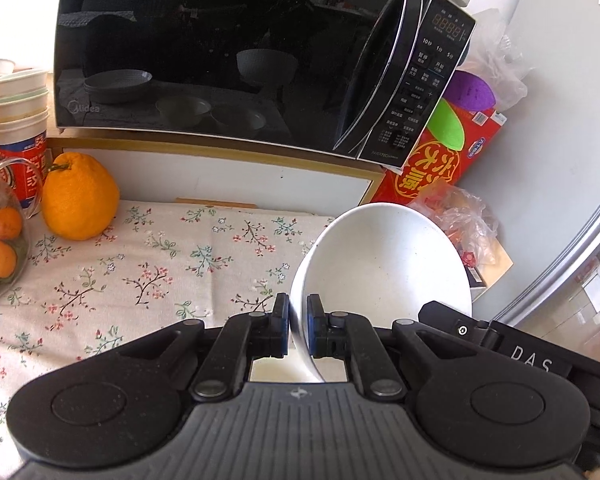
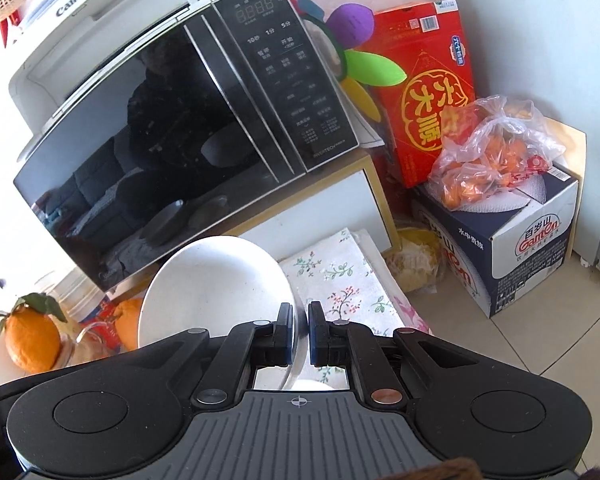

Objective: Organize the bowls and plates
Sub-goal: 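Carry the second white plate with both tools onto the plate stack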

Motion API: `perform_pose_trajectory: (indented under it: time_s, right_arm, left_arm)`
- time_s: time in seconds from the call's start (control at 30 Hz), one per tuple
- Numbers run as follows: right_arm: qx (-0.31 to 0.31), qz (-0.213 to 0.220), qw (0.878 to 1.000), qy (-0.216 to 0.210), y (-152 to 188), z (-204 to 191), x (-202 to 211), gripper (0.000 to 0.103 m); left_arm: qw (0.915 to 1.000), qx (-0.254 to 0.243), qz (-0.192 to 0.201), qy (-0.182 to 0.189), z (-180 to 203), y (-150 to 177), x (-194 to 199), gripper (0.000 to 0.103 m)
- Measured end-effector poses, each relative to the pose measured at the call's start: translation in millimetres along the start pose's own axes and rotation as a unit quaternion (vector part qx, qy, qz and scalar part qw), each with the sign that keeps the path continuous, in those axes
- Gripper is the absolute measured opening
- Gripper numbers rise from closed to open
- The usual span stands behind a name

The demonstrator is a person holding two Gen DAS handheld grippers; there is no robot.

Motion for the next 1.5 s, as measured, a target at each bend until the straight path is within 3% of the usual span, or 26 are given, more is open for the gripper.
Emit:
perform_pose_trajectory:
  time_s: [0.43, 0.67, 0.83, 1.03, 1.27, 1.5]
  right_arm:
    - [0.106, -0.112, 0.988, -0.031, 78.8, -53.0, 38.6, 0.01]
    - [0.166, -0.187, 0.968, -0.033, 141.1, -67.8, 59.1, 0.01]
    - [0.186, -0.224, 0.956, -0.025, 172.1, -62.9, 67.3, 0.011]
    - [0.187, -0.249, 0.95, -0.007, 188.6, -50.2, 69.4, 0.011]
    - [0.187, -0.265, 0.946, 0.0, 197.9, -40.9, 62.8, 0.011]
    - [0.174, -0.26, 0.95, 0.008, 192.2, -35.2, 56.6, 0.012]
  left_arm:
    - [0.9971, 0.043, -0.045, -0.044, -47.0, 63.8, 66.8, 0.008]
    - [0.994, 0.027, -0.087, -0.061, -61.3, 111.4, 97.7, 0.009]
    - [0.9903, 0.035, -0.123, -0.053, -67.6, 145.4, 99.3, 0.01]
    - [0.9872, 0.017, -0.148, -0.056, -64.7, 168.1, 90.9, 0.01]
    - [0.9876, 0.007, -0.145, -0.059, -66.1, 172.4, 85.1, 0.01]
    - [0.9872, 0.006, -0.149, -0.057, -63.8, 174.6, 75.3, 0.01]
Point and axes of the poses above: each gripper's, at about its wrist camera, not at the fingertips, and x roughly against the way its jaws point, z to its right, y to its underside, the point moved 9 cm from there along -x, roughly the way its jaws point, and after that the axes turned 1 degree about x, right-handed, at the moved point
